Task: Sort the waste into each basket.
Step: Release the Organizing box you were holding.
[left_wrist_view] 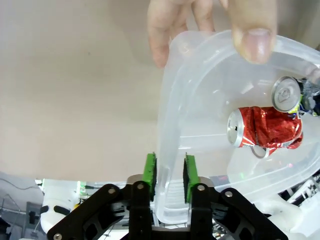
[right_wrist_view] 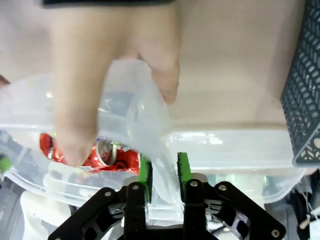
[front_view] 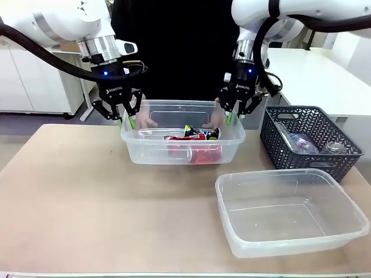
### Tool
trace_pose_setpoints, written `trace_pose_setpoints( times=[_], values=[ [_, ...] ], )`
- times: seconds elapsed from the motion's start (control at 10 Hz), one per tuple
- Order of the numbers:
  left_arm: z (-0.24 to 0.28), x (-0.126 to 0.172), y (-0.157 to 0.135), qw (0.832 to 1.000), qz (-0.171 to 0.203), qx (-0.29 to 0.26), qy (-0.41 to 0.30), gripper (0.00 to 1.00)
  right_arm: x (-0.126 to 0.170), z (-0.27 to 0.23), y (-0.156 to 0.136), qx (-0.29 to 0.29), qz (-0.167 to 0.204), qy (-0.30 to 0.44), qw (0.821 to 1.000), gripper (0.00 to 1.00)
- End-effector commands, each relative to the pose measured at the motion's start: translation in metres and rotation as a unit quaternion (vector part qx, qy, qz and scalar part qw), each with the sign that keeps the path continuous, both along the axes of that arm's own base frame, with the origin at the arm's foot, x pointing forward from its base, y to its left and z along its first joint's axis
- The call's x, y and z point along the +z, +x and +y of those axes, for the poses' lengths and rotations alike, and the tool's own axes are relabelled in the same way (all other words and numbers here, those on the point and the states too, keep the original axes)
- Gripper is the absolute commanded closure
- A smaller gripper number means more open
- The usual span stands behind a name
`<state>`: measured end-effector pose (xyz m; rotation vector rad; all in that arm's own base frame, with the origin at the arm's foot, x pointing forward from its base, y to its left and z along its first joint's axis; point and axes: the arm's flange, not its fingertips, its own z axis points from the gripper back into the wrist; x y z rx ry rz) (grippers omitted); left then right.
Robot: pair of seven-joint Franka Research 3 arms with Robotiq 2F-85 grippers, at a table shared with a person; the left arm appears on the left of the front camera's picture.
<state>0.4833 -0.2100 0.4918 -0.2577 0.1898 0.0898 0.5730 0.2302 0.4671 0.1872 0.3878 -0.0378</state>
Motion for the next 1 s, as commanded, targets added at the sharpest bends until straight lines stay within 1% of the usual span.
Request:
trace_pose_setpoints(
  times=[0.0, 0.1, 0.2, 0.3, 0.4, 0.5, 0.6, 0.7, 0.8, 0.9],
  values=[
    [0.012, 0.023, -0.018, 0.996, -0.075, 0.025, -0.044, 0.32, 0.008, -0.020, -0.035, -0.037, -0.137, 0.041, 0.989, 0.00],
    [0.021, 0.033, -0.033, 0.988, -0.137, 0.048, -0.061, 0.00, 0.015, -0.026, -0.042, -0.055, -0.203, 0.053, 0.976, 0.00],
    [0.029, 0.042, -0.046, 0.977, -0.187, 0.076, -0.068, 0.00, 0.025, -0.034, -0.053, -0.067, -0.273, 0.064, 0.958, 0.17],
    [0.037, 0.049, -0.060, 0.965, -0.232, 0.087, -0.085, 0.00, 0.036, -0.041, -0.069, -0.074, -0.338, 0.070, 0.936, 0.07],
    [0.046, 0.055, -0.073, 0.952, -0.273, 0.098, -0.096, 0.00, 0.048, -0.049, -0.090, -0.086, -0.393, 0.065, 0.913, 0.00],
    [0.050, 0.057, -0.081, 0.948, -0.286, 0.093, -0.100, 0.00, 0.055, -0.056, -0.109, -0.094, -0.427, 0.061, 0.897, 0.00],
    [0.053, 0.057, -0.085, 0.948, -0.293, 0.083, -0.098, 0.00, 0.059, -0.062, -0.122, -0.104, -0.445, 0.066, 0.887, 0.00],
    [0.056, 0.056, -0.083, 0.951, -0.281, 0.062, -0.112, 0.00, 0.060, -0.064, -0.128, -0.096, -0.433, 0.087, 0.892, 0.00],
    [0.050, 0.072, -0.078, 0.949, -0.284, 0.105, -0.088, 0.03, 0.055, -0.060, -0.114, -0.122, -0.364, 0.080, 0.920, 0.00],
    [0.050, 0.072, -0.078, 0.949, -0.284, 0.105, -0.088, 0.03, 0.070, -0.060, -0.119, -0.112, -0.434, 0.066, 0.891, 0.00]
  ],
)
